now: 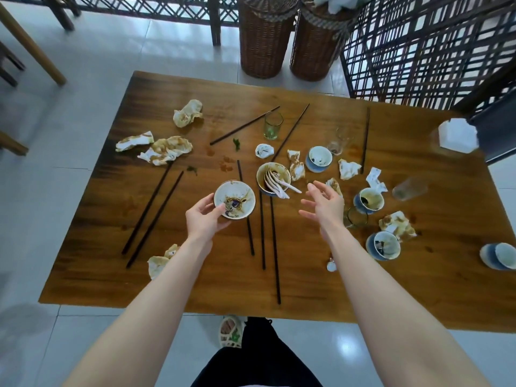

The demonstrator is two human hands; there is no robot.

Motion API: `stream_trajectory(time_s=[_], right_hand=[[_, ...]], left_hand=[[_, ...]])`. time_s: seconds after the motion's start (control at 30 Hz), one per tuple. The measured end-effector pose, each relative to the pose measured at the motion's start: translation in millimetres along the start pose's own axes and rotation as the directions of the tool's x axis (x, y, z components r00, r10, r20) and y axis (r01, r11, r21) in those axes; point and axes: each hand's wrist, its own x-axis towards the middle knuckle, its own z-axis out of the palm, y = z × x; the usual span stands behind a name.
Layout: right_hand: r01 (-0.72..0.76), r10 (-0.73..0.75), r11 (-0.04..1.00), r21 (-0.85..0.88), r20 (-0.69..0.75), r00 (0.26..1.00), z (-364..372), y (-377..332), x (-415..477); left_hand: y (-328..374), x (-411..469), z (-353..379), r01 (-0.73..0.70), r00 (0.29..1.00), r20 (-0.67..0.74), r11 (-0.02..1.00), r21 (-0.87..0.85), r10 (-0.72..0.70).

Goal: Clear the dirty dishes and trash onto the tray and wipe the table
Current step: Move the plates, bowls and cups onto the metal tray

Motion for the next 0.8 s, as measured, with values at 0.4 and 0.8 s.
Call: stream_trajectory(time_s=[0.4,0.8], right_hand=[[-0.080,0.089,0.994,-0.068,0.128,0.988,23,-2,65],[-0.186,0.194,0.981,-0.056,0.292,0.936,38,5,95]], left_hand=[[15,36,30,0.001,0.995,-0.100,1.000,-0.005,-0.001],[21,52,44,0.000,0.995,-0.102,1.000,0.016,0.002]])
